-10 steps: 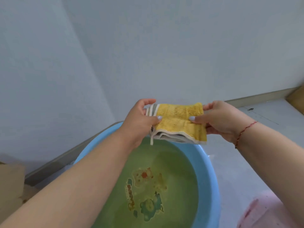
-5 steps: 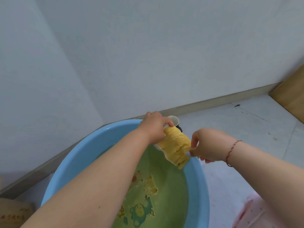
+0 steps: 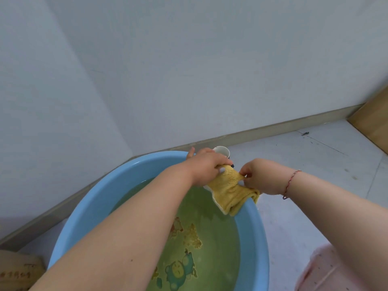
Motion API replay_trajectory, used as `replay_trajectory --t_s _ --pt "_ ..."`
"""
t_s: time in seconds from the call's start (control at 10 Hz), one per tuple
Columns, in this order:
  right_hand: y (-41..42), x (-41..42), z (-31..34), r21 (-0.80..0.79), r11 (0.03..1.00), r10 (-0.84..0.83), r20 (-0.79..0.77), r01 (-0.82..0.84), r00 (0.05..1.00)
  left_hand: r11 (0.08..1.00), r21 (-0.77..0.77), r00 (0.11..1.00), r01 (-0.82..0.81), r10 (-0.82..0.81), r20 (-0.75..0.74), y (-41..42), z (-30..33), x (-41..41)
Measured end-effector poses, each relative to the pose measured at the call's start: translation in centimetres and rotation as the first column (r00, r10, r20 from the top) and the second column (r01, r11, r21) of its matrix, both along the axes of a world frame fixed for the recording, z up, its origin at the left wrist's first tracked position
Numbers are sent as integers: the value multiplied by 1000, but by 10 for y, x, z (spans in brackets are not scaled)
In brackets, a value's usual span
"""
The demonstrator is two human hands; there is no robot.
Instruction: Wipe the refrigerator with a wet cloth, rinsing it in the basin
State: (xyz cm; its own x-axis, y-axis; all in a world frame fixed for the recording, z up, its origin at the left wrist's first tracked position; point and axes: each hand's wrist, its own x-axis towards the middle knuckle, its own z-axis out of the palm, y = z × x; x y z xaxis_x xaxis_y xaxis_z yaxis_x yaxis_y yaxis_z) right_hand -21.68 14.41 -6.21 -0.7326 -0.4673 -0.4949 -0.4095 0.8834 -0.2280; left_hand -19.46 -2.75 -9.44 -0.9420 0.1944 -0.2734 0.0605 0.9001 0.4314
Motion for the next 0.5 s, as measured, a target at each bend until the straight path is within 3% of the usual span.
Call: replay_trajectory --t_s 0.1,0.2,0.3,0.4,0.5 --pt "7 -6 1 -99 993 -49 112 60 993 1000 6 1000 -15 15 -13 3 0 1" --pt "5 -6 -2 18 999 30 56 -31 998 999 -52 999 15 -17 -34 5 -3 6" --pt "4 -6 -3 22 1000 -8 -73 9 997 996 -92 996 -6 -2 -93 3 -1 12" --pt "1 -5 4 -334 938 -196 -281 96 939 988 -52 945 -143 120 -305 -9 10 19" --pt "-14 0 8 -579 812 -239 -446 -75 863 939 22 802 -343 305 -514 -23 25 35"
